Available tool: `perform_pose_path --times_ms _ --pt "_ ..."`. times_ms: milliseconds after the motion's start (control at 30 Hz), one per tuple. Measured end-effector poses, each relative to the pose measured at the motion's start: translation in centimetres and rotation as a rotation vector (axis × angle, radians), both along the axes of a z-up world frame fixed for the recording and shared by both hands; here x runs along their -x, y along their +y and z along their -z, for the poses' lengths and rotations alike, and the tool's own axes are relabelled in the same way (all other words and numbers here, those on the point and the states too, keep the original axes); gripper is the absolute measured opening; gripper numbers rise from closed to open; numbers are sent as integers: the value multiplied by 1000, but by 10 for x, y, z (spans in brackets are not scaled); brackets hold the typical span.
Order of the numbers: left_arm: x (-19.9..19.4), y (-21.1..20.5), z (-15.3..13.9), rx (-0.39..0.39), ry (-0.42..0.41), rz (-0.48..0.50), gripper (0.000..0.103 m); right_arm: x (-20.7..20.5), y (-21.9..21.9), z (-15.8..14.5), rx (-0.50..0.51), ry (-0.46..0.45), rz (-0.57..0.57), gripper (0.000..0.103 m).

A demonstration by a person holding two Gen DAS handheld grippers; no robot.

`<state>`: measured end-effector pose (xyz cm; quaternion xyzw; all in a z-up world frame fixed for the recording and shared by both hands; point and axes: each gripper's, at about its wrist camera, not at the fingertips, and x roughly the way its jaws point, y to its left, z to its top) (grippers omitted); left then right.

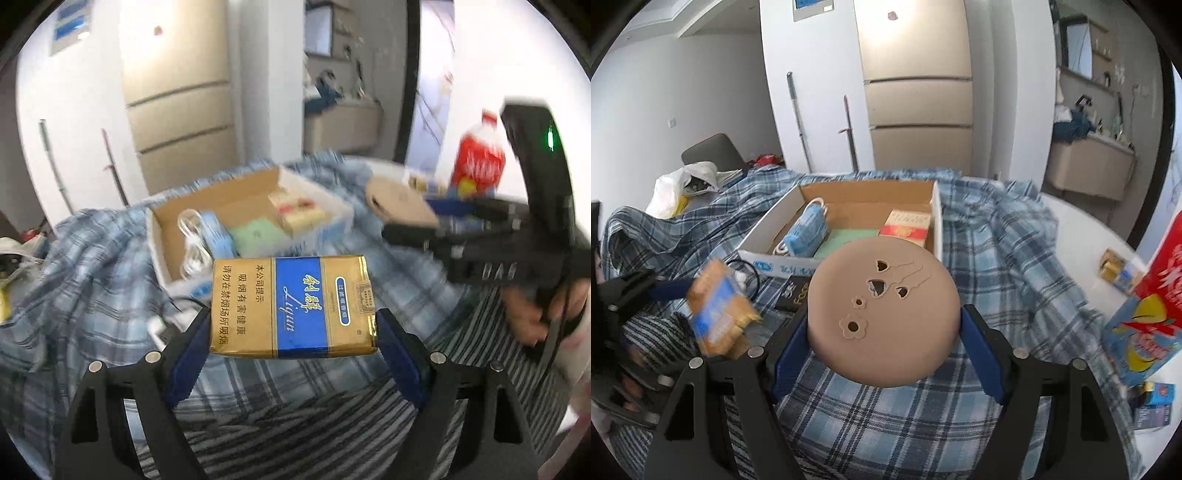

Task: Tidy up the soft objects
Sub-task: 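Carry the disc and cigarette pack into the box and open both grippers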

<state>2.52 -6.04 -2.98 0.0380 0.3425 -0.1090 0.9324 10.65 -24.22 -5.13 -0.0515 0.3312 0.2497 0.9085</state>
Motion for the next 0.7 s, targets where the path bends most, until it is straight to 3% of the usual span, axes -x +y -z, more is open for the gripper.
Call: perform_pose_path --times_ms 100,333,500,700 --pt "5 0 -34 -25 -96 -42 87 6 2 -14 -6 -39 -1 77" --pt "-18 14 -87 28 -171 -143 87 8 6 -60 -16 -123 9 77" --pt "-43 12 -126 9 -292 -226 87 -13 17 -92 26 -185 74 77" --pt "-79 21 -150 45 -316 -291 87 -61 38 -118 -19 -140 115 77"
